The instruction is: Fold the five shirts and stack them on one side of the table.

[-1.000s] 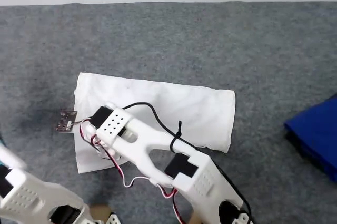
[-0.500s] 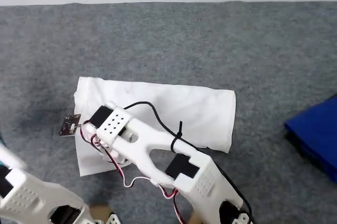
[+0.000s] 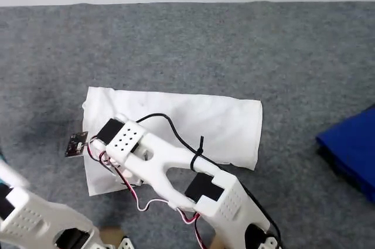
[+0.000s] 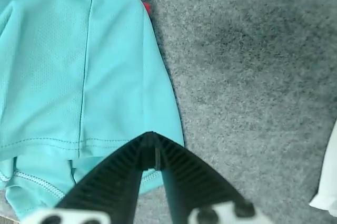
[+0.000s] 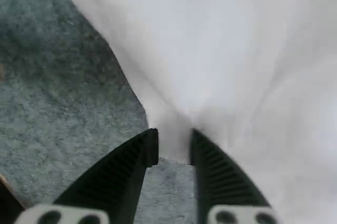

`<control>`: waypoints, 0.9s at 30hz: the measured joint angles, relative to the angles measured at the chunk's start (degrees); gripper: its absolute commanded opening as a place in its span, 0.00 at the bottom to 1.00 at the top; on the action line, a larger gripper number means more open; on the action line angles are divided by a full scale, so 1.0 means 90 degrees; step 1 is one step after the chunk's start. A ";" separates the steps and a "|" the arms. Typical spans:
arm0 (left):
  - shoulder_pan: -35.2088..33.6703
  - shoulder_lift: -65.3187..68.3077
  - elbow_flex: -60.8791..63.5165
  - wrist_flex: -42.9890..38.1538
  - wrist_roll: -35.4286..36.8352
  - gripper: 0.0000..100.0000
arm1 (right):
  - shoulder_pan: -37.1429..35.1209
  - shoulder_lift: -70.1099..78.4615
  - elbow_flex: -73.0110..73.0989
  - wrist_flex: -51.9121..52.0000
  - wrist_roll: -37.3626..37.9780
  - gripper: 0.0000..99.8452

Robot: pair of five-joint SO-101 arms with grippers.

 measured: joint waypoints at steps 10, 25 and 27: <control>0.0000 0.0000 0.0088 -0.0156 0.0000 0.00 | 0.0000 -0.0049 -0.1172 0.0430 -0.0225 0.19; -0.0684 0.0000 0.0371 -0.0234 0.0000 0.00 | -0.0469 -0.0049 -0.1250 0.1094 -0.0225 0.19; -0.0791 0.0000 0.0371 -0.0234 0.0000 0.00 | -0.0596 0.0078 -0.1250 0.1065 -0.0225 0.19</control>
